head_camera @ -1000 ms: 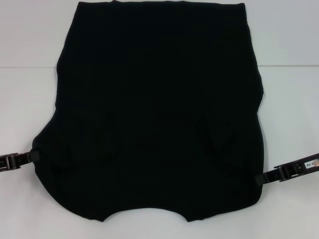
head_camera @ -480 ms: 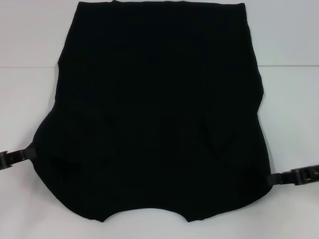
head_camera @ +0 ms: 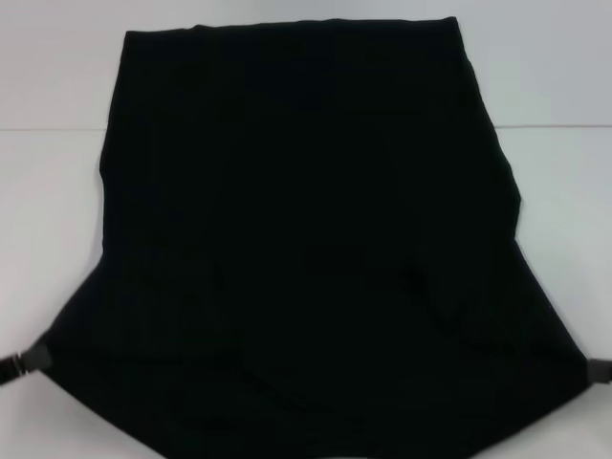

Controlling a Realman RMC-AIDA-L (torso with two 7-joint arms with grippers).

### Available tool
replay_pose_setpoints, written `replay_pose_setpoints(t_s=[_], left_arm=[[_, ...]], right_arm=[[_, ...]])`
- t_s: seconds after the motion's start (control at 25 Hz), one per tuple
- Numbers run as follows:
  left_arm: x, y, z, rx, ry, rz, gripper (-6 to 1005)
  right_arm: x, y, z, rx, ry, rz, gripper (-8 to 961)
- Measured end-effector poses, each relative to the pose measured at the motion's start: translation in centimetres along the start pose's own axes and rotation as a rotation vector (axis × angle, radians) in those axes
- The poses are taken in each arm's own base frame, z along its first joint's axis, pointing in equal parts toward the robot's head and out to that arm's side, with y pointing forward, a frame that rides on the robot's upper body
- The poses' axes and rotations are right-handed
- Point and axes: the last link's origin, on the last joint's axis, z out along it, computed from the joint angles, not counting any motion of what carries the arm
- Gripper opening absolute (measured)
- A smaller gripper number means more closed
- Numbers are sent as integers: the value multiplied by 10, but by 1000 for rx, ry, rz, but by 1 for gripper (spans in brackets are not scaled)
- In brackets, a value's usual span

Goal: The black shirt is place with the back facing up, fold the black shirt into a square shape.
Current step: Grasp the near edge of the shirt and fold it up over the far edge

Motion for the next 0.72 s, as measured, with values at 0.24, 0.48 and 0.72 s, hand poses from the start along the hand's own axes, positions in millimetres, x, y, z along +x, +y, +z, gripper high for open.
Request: replay_pose_setpoints(t_s=[0.24, 0.48, 0.72], left_arm=[[-25, 6, -10, -38, -15, -24, 54], [-36, 7, -15, -44, -28, -46, 56], [-21, 10, -4, -75, -37, -29, 57]], right_arm=[[31, 3, -18, -28, -13, 10, 40], [52, 7, -32, -54, -30, 49, 40], [39, 10, -32, -72, -52, 24, 39]])
